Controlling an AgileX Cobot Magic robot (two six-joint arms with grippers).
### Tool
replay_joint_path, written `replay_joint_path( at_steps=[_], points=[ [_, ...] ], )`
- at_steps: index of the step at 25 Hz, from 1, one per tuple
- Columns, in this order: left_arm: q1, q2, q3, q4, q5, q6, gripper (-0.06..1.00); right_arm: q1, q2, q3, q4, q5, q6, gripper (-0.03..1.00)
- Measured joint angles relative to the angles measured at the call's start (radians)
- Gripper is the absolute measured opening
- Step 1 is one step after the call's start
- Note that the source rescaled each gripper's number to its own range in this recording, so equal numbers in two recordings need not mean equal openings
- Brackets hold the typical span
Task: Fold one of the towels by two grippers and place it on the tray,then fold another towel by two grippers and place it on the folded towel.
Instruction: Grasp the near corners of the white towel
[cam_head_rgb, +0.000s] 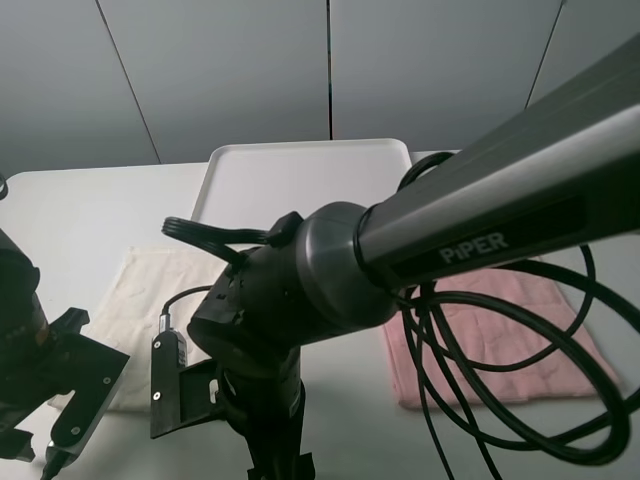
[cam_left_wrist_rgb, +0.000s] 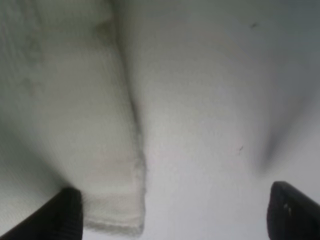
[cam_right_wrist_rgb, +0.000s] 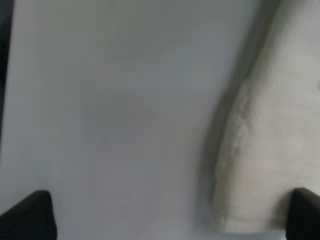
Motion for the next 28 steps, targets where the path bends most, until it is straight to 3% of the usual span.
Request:
replay_joint_path(
  at_steps=[2, 8, 13, 25, 28],
  points=[
    [0.0, 0.0, 0.0, 0.0, 0.0, 0.0, 0.96, 0.0, 0.0, 0.0, 0.0, 0.0, 0.0, 1.0],
    [0.0, 0.0, 0.0, 0.0, 0.0, 0.0, 0.96, 0.0, 0.012, -0.049, 0.021, 0.052, 0.002, 0.85],
    [0.0, 0.0, 0.0, 0.0, 0.0, 0.0, 0.96, 0.0, 0.046, -0.122, 0.03, 0.102, 0.002, 0.84],
    [0.0, 0.001, 0.0, 0.002, -0.002, -0.002, 0.96, 0.0, 0.074, -0.132, 0.014, 0.124, 0.002, 0.84],
    [0.0, 0.001, 0.0, 0.002, -0.002, -0.002, 0.96, 0.0, 0.075, -0.132, -0.003, 0.122, 0.002, 0.76]
  ],
)
